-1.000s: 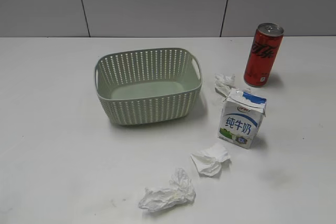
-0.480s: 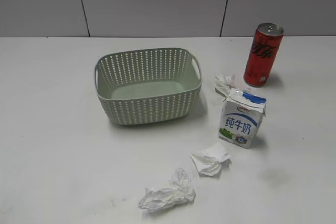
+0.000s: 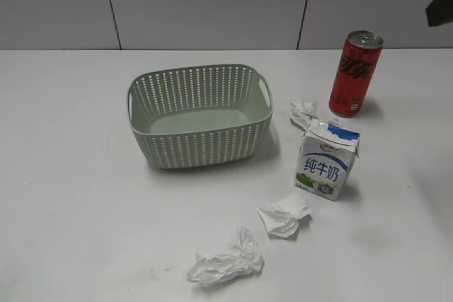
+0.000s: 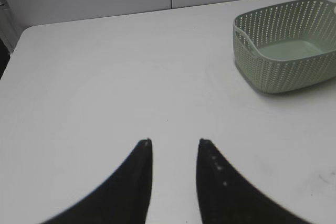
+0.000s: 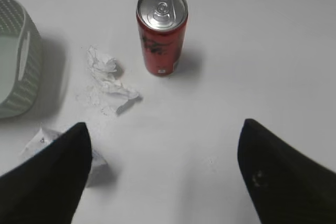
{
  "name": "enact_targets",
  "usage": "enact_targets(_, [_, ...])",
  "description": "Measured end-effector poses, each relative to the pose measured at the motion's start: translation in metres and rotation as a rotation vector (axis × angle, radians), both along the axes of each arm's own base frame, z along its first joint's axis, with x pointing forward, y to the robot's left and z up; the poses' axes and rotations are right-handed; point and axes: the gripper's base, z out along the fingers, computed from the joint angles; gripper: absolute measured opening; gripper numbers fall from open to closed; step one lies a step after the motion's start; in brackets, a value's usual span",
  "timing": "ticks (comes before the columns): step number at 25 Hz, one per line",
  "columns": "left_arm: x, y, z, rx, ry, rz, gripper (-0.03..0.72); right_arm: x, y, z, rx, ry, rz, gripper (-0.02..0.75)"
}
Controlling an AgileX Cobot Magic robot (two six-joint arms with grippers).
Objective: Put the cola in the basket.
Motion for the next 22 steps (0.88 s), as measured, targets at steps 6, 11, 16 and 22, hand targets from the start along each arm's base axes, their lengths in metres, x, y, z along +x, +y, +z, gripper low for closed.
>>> enact_targets(6, [0.000, 0.000, 0.000, 0.000, 0.000, 0.000, 0.232, 0.052, 0.008, -0.015, -0.010, 0.051, 0.003, 0.665])
enact_targets(11, [0.000, 0.000, 0.000, 0.000, 0.000, 0.000, 0.232, 0.085, 0.013, -0.028, -0.012, 0.083, 0.004, 0.665])
enact_targets(16, [0.000, 0.000, 0.000, 0.000, 0.000, 0.000, 0.232, 0.117, 0.018, -0.046, -0.027, 0.130, 0.017, 0.665])
enact_targets(22, [0.000, 0.000, 0.000, 0.000, 0.000, 0.000, 0.232, 0.149, 0.024, -0.075, -0.046, 0.192, 0.037, 0.665])
